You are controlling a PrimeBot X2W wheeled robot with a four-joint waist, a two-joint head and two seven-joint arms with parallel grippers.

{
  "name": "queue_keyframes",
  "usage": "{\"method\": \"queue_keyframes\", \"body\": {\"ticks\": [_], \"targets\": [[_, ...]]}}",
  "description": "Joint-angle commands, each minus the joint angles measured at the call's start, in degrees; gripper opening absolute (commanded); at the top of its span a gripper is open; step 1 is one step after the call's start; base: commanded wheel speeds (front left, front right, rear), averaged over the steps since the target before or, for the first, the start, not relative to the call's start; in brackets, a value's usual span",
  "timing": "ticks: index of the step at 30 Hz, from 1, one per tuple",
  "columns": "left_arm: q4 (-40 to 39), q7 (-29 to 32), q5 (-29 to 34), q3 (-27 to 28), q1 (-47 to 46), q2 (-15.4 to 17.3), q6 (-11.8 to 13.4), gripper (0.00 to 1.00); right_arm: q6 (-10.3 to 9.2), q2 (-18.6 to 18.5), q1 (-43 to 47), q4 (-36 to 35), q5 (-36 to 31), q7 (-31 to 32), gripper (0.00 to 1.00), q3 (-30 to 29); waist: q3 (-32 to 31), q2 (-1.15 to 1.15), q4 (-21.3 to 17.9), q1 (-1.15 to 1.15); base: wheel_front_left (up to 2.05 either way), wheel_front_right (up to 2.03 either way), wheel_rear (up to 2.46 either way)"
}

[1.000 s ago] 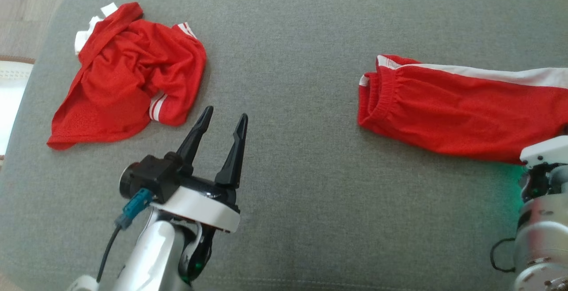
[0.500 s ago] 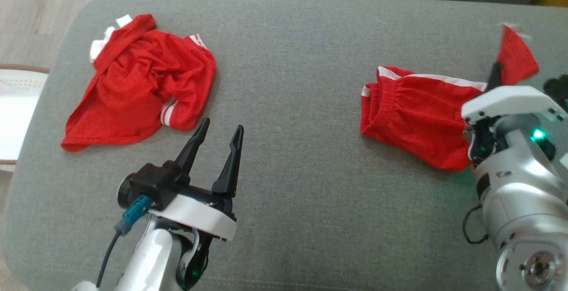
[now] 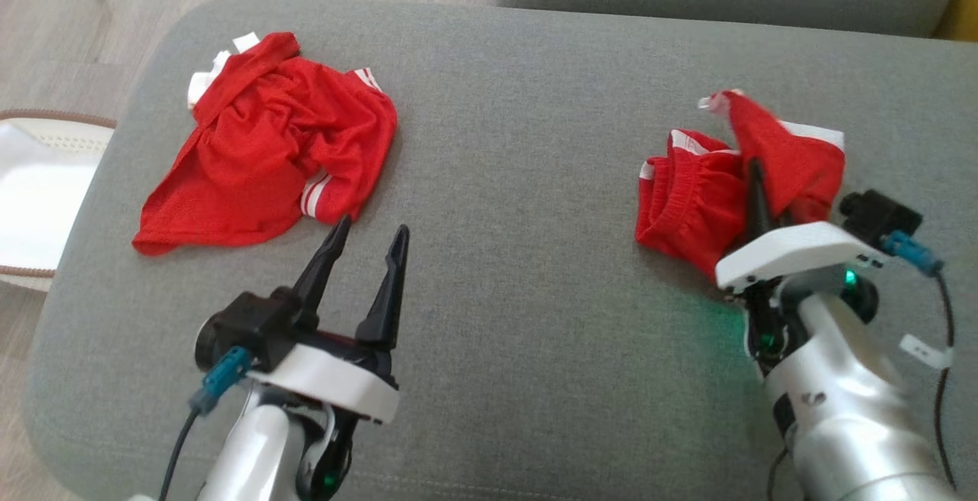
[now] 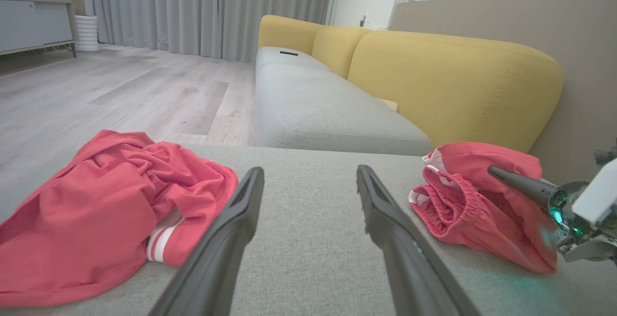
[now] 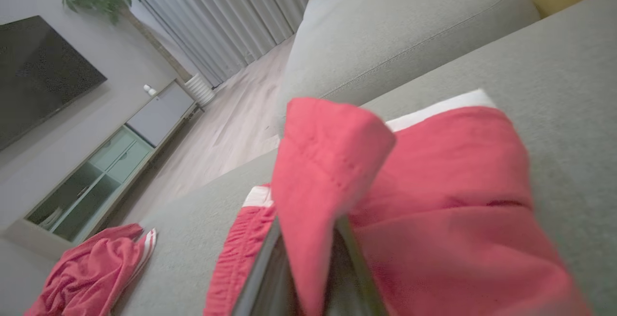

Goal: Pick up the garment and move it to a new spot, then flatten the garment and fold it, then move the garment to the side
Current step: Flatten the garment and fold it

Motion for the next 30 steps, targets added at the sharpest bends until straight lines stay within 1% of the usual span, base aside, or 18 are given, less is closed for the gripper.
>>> {"method": "queue_keyframes", "body": {"ticks": [1,3,6,11,14,15,16,17,24,26,27,30], "targets": [[-1.72,-0.30,0.01,2.40,-0.76,0.35,0.13,1.00,-0.05,0.45,-1.59,-2.98,0.59,-0.77,0.00,2.30,-0.11,0.00,-0.01,0.00,0.00,0.00,0.00],[-1.69,-0.30,0.06,2.60,-0.59,0.35,0.11,1.00,-0.05,0.45,0.19,-5.62,1.93,-0.77,0.00,4.99,-0.25,0.00,0.01,0.00,0.00,0.00,0.00],[-1.81,-0.30,0.03,2.69,-0.59,0.35,0.10,1.00,-0.05,0.45,1.38,-8.06,3.24,-0.59,0.00,7.46,-0.17,0.00,-0.01,0.00,0.00,0.00,0.00],[-1.91,-0.30,-0.14,2.37,-0.89,0.35,0.14,1.00,-0.05,0.45,2.31,-7.89,2.23,0.08,0.00,8.96,0.13,0.00,0.09,0.00,0.00,0.00,0.00],[-1.87,-0.30,-0.16,2.45,-0.76,0.35,0.24,1.00,-0.05,0.45,2.98,-6.55,1.18,1.30,0.00,9.79,0.04,0.00,0.04,0.00,0.00,0.00,0.00],[-1.82,-0.30,-0.12,2.52,-0.67,0.35,0.25,1.00,-0.05,0.45,3.18,-5.98,0.69,1.69,0.02,10.02,-0.02,0.00,0.01,0.00,0.00,0.00,0.00],[-1.76,-0.30,-0.09,2.59,-0.60,0.35,0.25,1.00,-0.05,0.45,3.31,-5.63,-0.04,1.75,0.42,10.39,-0.10,0.00,-0.04,0.00,0.00,0.00,0.00],[-1.70,-0.30,-0.06,2.64,-0.54,0.35,0.26,1.00,-0.05,0.45,3.54,-5.43,-0.13,2.04,1.00,10.73,-0.20,0.00,-0.08,0.00,0.00,0.00,0.00],[-1.63,-0.30,-0.21,3.00,-0.27,0.35,0.42,1.00,-0.05,0.45,5.85,-7.15,1.27,5.47,1.00,16.83,-1.30,0.00,-0.89,0.00,0.00,0.00,0.00],[-1.63,-0.30,-0.28,3.01,-0.20,0.35,0.47,1.00,-0.05,0.45,6.76,-8.04,2.75,7.12,1.00,18.79,-1.61,0.00,-1.21,0.00,0.00,0.00,0.00],[-1.63,-0.30,-0.28,3.01,-0.20,0.35,0.47,1.00,-0.05,0.45,6.76,-8.04,2.75,7.12,1.00,18.79,-1.61,0.00,-1.21,0.00,0.00,0.00,0.00],[-1.61,-0.30,-0.32,3.03,-0.13,0.35,0.48,1.00,-0.05,0.46,8.10,-10.04,5.89,9.87,1.00,21.94,-2.07,0.00,-1.71,0.00,0.00,0.00,0.00]]}}
